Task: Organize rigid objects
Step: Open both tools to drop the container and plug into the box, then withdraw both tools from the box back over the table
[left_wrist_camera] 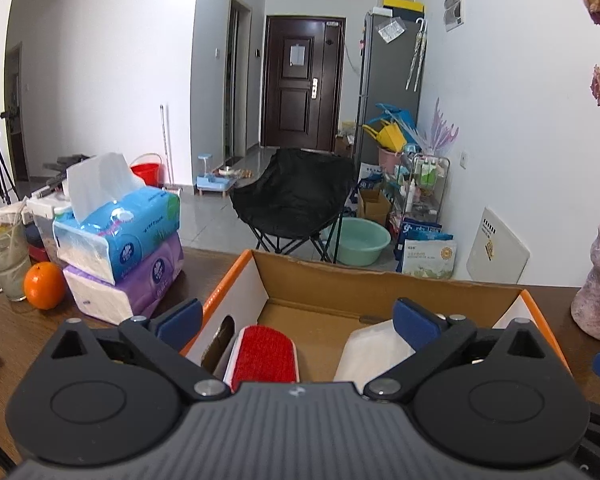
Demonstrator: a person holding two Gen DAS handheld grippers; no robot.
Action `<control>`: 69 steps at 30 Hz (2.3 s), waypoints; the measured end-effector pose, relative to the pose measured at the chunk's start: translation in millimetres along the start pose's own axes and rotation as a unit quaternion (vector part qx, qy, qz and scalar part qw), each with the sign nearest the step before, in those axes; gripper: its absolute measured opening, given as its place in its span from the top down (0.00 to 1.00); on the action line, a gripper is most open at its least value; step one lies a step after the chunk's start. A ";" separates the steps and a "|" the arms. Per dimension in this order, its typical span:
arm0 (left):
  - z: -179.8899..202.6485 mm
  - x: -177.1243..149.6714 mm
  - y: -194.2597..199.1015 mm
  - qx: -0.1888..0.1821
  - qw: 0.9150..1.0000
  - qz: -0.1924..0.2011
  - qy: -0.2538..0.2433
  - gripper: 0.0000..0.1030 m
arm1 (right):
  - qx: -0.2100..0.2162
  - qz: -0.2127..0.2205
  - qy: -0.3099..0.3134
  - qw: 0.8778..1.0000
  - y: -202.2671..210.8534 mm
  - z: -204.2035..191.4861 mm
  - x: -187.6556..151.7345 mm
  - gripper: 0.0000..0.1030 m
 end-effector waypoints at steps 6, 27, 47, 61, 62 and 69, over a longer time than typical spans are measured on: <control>-2.6 -1.4 -1.0 0.002 1.000 -0.006 0.002 0.00 | -0.001 -0.001 0.002 1.000 -0.9 -0.1 0.3 0.00; -18.9 -12.7 31.0 0.017 1.000 0.012 -0.004 0.00 | -0.004 0.018 0.010 1.000 28.0 0.5 -3.5 0.00; -59.6 -42.0 95.1 0.023 0.999 0.034 0.000 0.00 | -0.003 0.029 0.019 0.999 96.9 -5.4 -26.1 0.00; -92.1 -70.4 138.5 0.036 0.999 0.030 -0.005 0.00 | -0.004 0.018 0.032 0.999 141.2 -19.6 -56.5 0.00; -94.0 -72.4 140.5 0.037 0.999 0.029 -0.006 0.00 | -0.003 0.014 0.032 0.999 143.9 -20.8 -59.5 0.00; -116.2 -89.7 158.8 0.045 0.999 0.022 -0.004 0.00 | 0.002 -0.011 0.040 0.999 158.7 -31.1 -79.7 0.00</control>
Point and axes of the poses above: each gripper's, at about its wrist camera, not at the fingertips, and y roughly against the way its jaws point, z to its right, x to its top, the point moved 1 cm from there along -y, roughly the way its jaws point, and after that the axes turned 1 degree about -x, right-handed, at the moved point
